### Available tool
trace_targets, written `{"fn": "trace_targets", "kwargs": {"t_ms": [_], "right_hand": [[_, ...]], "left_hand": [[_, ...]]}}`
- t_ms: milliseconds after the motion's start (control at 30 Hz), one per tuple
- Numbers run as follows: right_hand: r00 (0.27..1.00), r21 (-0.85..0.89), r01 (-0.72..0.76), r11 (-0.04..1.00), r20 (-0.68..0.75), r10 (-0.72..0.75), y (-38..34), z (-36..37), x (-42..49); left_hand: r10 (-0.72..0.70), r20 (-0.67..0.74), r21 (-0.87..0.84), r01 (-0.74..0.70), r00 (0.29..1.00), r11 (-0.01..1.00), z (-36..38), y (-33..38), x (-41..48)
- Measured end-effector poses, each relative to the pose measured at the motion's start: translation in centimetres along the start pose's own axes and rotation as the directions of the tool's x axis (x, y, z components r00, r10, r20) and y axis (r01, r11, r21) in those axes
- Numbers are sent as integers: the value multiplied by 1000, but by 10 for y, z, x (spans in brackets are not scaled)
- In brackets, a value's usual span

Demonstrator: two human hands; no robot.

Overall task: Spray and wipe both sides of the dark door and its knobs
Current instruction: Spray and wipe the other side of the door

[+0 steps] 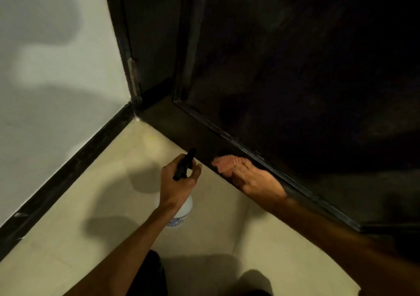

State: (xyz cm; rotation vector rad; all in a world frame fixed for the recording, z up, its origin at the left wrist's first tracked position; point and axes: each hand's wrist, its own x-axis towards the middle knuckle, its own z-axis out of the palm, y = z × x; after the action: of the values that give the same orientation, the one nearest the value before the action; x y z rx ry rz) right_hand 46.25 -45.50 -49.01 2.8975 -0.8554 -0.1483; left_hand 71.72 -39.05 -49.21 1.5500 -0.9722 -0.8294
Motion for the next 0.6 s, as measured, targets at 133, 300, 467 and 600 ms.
{"fn": "trace_targets", "kwargs": {"t_ms": [133,300,467,600], "right_hand": [[994,-198,-17,980,-112,-5,-10,-19,-13],[957,-213,108,971,286,-44,-17,50,-88],[995,-116,41,992,-91,-52,-3,7,-55],[980,138,-190,972,89,179,-7,32,-104]], "left_hand": [[34,9,11,-34,999,999,20,-6,-17],[82,38,25,-83,996,996,31,4,-27],[76,39,53,-78,996,996,31,-1,-34],[28,123,10,-29,992,1000,51,10,-56]]}}
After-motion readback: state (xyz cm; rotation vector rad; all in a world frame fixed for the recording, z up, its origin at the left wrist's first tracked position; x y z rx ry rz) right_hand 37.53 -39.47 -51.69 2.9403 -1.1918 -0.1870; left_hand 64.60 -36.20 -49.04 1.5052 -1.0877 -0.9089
